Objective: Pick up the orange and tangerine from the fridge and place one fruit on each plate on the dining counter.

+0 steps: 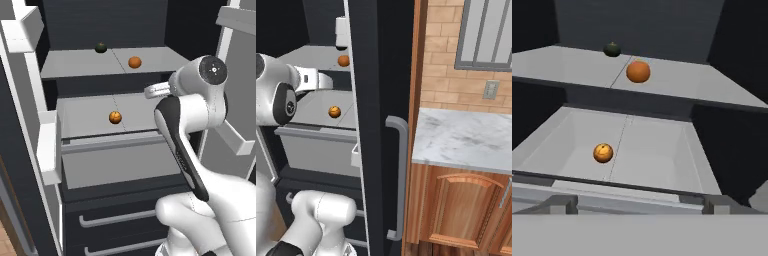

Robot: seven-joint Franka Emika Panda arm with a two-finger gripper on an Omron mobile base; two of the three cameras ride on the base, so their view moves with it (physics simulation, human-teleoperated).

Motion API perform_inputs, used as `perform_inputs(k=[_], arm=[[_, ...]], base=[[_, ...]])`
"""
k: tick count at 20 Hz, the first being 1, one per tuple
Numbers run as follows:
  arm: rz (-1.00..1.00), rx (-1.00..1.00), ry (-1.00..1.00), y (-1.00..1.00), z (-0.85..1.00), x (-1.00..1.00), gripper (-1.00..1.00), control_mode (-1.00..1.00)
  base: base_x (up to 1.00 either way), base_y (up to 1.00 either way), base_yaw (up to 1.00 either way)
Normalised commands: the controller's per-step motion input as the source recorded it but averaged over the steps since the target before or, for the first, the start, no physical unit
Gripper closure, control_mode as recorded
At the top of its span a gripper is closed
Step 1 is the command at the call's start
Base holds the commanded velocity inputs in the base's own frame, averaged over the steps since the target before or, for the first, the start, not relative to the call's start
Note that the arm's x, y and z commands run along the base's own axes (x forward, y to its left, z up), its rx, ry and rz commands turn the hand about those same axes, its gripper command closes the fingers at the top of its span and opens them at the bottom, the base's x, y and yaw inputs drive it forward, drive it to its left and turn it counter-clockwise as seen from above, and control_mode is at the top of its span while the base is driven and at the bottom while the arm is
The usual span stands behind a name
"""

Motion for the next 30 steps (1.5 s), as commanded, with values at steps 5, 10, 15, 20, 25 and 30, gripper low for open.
perform_inputs(k=[5,10,15,20,25,30], arm=[[0.04,0.00,-0.32,0.08,0.67,0.22,-1.00,-1.00],[0.01,0.00,-0.06,0.01,0.21,0.49,-1.00,-1.00],[0.02,0.02,0.10,0.00,0.18,0.62,-1.00,-1.00],[0.01,0.02,0.07,0.00,0.14,0.42,-1.00,-1.00],[0.01,0.00,0.01,0.00,-0.07,0.36,-1.00,-1.00],[0.00,0.00,0.03,0.00,-0.24,0.42,-1.00,-1.00]], base=[[0.00,0.00,0.00],[0.00,0.00,0.00],[0.00,0.00,0.00],[0.00,0.00,0.00],[0.00,0.00,0.00],[0.00,0.00,0.00]])
